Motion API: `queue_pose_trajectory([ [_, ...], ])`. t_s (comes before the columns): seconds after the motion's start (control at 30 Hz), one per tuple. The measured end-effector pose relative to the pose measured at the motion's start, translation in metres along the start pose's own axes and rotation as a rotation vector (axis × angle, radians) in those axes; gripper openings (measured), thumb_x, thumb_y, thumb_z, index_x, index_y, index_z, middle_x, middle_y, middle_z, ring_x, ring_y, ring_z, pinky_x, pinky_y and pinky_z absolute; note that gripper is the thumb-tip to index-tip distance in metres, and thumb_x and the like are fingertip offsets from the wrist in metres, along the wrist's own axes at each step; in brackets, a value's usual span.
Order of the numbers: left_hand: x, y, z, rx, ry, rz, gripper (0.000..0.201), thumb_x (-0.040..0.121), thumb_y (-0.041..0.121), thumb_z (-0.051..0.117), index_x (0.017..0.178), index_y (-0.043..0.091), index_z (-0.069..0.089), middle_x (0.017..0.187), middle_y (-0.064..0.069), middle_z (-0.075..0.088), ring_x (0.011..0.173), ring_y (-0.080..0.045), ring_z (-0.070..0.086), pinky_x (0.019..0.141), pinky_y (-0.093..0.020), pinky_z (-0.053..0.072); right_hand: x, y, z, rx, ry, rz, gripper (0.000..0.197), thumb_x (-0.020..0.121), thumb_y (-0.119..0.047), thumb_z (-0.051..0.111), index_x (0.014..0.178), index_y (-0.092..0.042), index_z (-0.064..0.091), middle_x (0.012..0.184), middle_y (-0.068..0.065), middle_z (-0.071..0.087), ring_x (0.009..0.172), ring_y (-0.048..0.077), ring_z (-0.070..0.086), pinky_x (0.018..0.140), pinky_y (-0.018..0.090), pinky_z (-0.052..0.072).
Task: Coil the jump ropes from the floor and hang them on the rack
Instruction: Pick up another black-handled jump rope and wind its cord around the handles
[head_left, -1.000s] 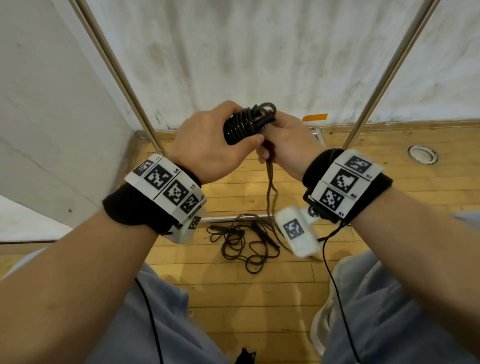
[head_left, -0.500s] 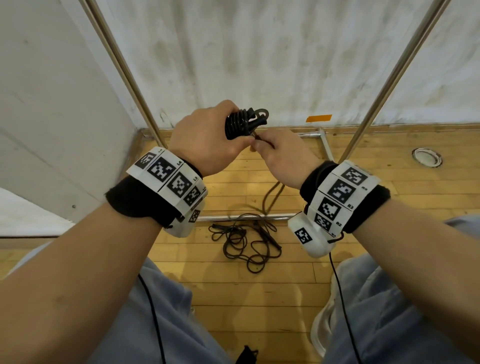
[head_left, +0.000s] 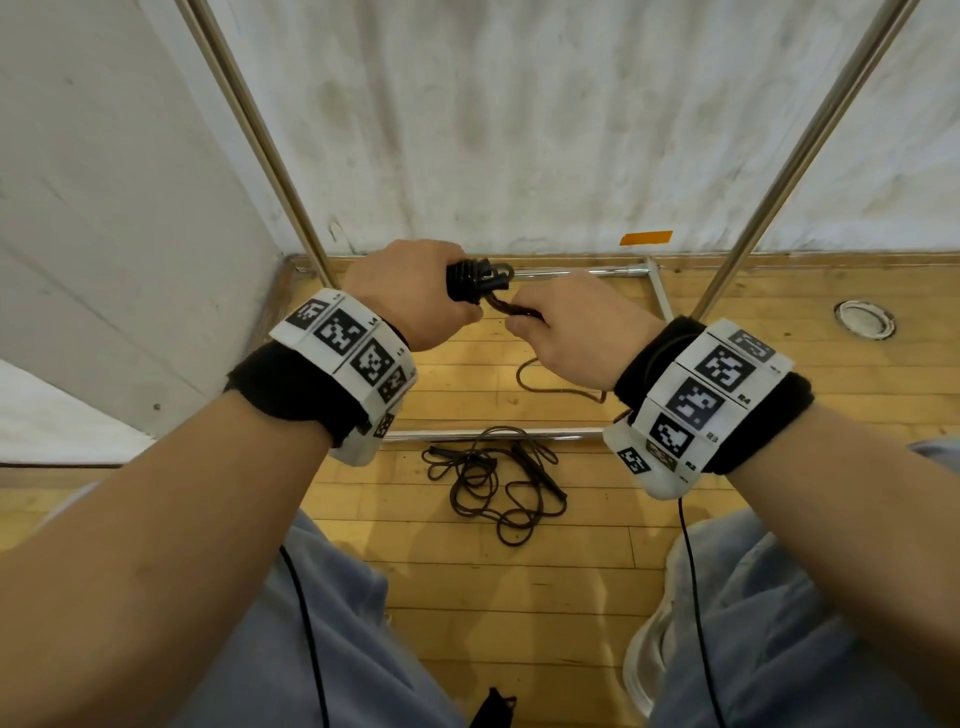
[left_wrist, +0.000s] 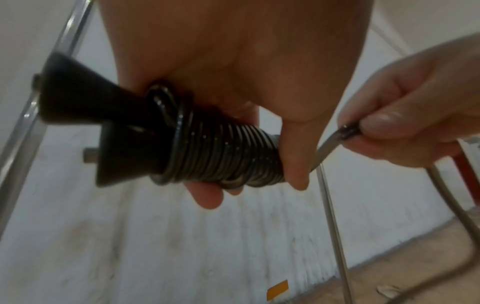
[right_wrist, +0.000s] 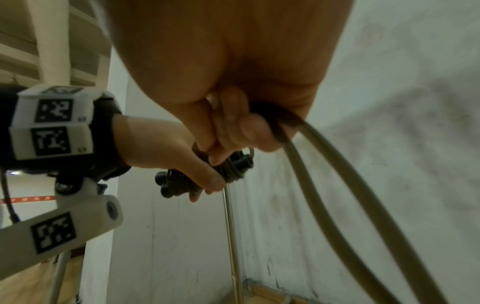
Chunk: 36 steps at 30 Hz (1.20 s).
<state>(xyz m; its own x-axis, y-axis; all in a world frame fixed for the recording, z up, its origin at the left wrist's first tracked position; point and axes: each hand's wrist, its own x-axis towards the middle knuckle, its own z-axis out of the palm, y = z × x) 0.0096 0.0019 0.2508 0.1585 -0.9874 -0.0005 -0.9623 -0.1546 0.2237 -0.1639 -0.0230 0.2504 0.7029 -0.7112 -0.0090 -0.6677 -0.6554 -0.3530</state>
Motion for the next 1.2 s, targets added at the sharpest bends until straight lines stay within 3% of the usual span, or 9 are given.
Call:
queue_pose_trajectory([
  [0.13,-0.004,0.012,0.008,0.018,-0.092,0.108,0.016,0.081,0.045,0.064,0.092,0.034,0.06,0.078,0.012,0.059,0.078,-0.014,0.059,0.06,-0.028,0.042,0.0,0.0,-0.009,-0.032,0.043,-0.095,0.026,0.098,-0.029,0.043,0.093,-0.015,0.065,0.066,-0.006,0.049,0.06,0.01,0.045,0.052,0.025,0.029],
  [0.23,-0.006,0.016,0.007,-0.054,-0.151,0.216,0.023,0.08,0.047,0.066,0.1,0.038,0.061,0.078,0.018,0.058,0.077,-0.009,0.056,0.058,-0.027,0.039,0.003,0.006,-0.02,-0.029,0.129,-0.123,0.025,0.093,-0.033,0.052,0.09,-0.018,0.072,0.071,-0.004,0.056,0.067,0.014,0.05,0.055,0.025,0.033],
  [0.43,-0.012,0.019,0.003,-0.166,-0.023,0.326,0.05,0.072,0.071,0.06,0.114,0.043,0.06,0.079,0.02,0.061,0.075,-0.005,0.057,0.065,-0.025,0.046,0.006,0.02,-0.027,0.595,0.292,0.034,0.009,0.079,-0.028,0.071,0.073,-0.022,0.072,0.055,-0.014,0.06,0.052,-0.004,0.052,0.051,0.006,0.037],
  [0.5,-0.015,0.019,0.001,-0.233,0.048,0.313,0.052,0.071,0.074,0.059,0.106,0.035,0.067,0.075,0.013,0.067,0.067,-0.005,0.06,0.061,-0.028,0.05,0.006,0.021,-0.026,0.721,0.282,0.043,0.009,0.081,-0.027,0.07,0.073,-0.025,0.071,0.052,-0.015,0.06,0.048,0.0,0.05,0.049,0.012,0.039],
  [0.63,-0.021,0.023,-0.003,-0.326,0.116,0.289,0.046,0.071,0.068,0.057,0.086,0.026,0.068,0.059,0.007,0.061,0.054,-0.005,0.057,0.051,-0.03,0.048,0.009,0.02,-0.023,1.004,0.226,0.043,0.013,0.085,-0.027,0.067,0.075,-0.021,0.074,0.06,0.0,0.06,0.052,0.016,0.048,0.045,0.022,0.039],
  [0.8,-0.029,0.027,-0.007,-0.476,0.168,0.302,0.037,0.072,0.058,0.063,0.085,0.023,0.069,0.058,0.009,0.058,0.054,-0.006,0.055,0.05,-0.026,0.042,0.01,0.023,-0.018,1.268,0.131,0.068,0.019,0.084,-0.035,0.062,0.077,-0.022,0.074,0.081,0.011,0.061,0.072,0.028,0.05,0.053,0.025,0.043],
  [0.93,-0.032,0.03,-0.012,-0.566,0.224,0.281,0.037,0.072,0.054,0.065,0.084,0.02,0.066,0.064,0.007,0.059,0.059,-0.01,0.057,0.054,-0.032,0.047,0.013,0.023,-0.007,1.43,0.096,0.111,0.021,0.09,-0.025,0.058,0.078,-0.018,0.073,0.074,0.008,0.058,0.057,0.014,0.047,0.049,0.02,0.044],
  [1.03,-0.028,0.03,-0.015,-0.635,0.317,0.205,0.026,0.071,0.056,0.065,0.076,0.033,0.055,0.061,0.012,0.053,0.055,-0.001,0.051,0.053,-0.022,0.04,0.014,0.018,0.004,1.421,0.137,0.156,0.031,0.096,-0.012,0.046,0.074,-0.014,0.068,0.054,-0.002,0.054,0.045,0.01,0.043,0.045,0.021,0.037],
  [1.2,-0.017,0.029,-0.013,-0.651,0.412,0.095,0.03,0.072,0.06,0.063,0.069,0.034,0.048,0.057,0.019,0.054,0.055,0.006,0.051,0.047,-0.008,0.032,0.015,-0.008,0.021,0.989,0.347,0.224,0.033,0.101,-0.027,0.037,0.075,-0.014,0.054,0.048,-0.007,0.046,0.045,0.012,0.037,0.046,0.028,0.028],
])
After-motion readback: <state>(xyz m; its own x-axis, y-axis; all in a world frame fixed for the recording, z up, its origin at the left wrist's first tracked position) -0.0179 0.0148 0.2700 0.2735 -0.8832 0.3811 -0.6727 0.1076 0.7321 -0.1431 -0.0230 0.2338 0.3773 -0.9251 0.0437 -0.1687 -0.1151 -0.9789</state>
